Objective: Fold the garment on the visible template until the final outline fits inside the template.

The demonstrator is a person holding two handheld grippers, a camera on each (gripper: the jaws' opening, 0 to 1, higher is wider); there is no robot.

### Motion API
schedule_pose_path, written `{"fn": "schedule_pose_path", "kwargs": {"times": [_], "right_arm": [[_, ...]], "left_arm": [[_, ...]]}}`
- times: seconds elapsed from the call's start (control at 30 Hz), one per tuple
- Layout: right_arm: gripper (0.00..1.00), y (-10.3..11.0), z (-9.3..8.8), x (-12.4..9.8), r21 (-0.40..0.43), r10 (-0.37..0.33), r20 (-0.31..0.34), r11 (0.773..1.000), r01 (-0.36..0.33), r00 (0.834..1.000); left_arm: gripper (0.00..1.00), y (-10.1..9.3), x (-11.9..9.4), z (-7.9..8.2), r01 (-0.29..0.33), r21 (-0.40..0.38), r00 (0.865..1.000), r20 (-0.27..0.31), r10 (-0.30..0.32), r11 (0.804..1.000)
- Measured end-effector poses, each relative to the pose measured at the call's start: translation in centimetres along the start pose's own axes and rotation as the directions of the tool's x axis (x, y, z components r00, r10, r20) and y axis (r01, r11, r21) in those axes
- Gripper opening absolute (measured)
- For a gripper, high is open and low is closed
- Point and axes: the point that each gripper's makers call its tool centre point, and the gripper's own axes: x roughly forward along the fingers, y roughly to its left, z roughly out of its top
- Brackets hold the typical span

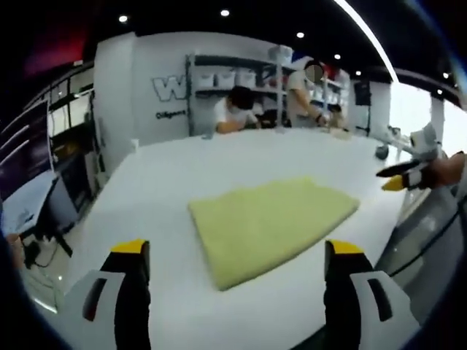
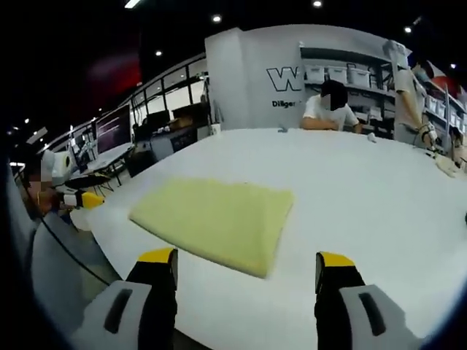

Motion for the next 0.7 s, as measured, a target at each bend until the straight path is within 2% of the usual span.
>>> {"fn": "schedule_pose_path", "kwargs": {"times": [0.07, 0.17, 0.27, 0.4, 0.53, 0.63, 0.7], "right_arm": [[0.77, 0.0, 0.0, 0.1, -0.004, 0.001, 0.004, 1.0, -0.001, 1.0], [0.84, -0.7, 0.3, 0.1, -0.064, -0.045, 0.019, 0.997, 0.046, 0.999], [0.87, -0.9, 0.8, -0.1, -0.047, -0.056, 0.054, 0.997, 0.059, 0.997], [0.9, -0.7, 1.5, 0.0, -0.076, -0.05, 0.084, 0.996, 0.057, 0.995], [0.87, 0.2, 1.4, 0.3, -0.12, -0.022, 0.072, 0.992, 0.031, 0.997], [0.83, 0.8, 2.8, 0.1, -0.154, 0.012, 0.145, 0.988, 0.01, 0.989], [0.83, 1.3, 3.1, 0.1, -0.198, 0.024, 0.149, 0.98, 0.006, 0.989]], "left_arm": [[0.96, 0.3, -0.1, 0.1, -0.002, -0.023, 1.0, 0.01, 0.002, 1.0], [0.99, 0.4, -0.1, 0.3, -0.008, -0.027, 1.0, 0.015, 0.008, 1.0], [0.99, 0.6, -0.2, 0.3, -0.019, -0.018, 1.0, 0.016, 0.019, 1.0], [0.99, 0.7, -0.3, 0.4, -0.03, -0.019, 0.999, 0.015, 0.031, 0.999], [0.99, 0.8, -0.3, 0.4, -0.035, -0.025, 0.999, 0.016, 0.036, 0.999], [0.99, 0.8, -0.2, 0.3, -0.029, -0.026, 0.999, 0.015, 0.03, 0.999], [0.99, 0.6, -0.2, 0.3, -0.025, -0.022, 1.0, 0.012, 0.025, 0.999]]}}
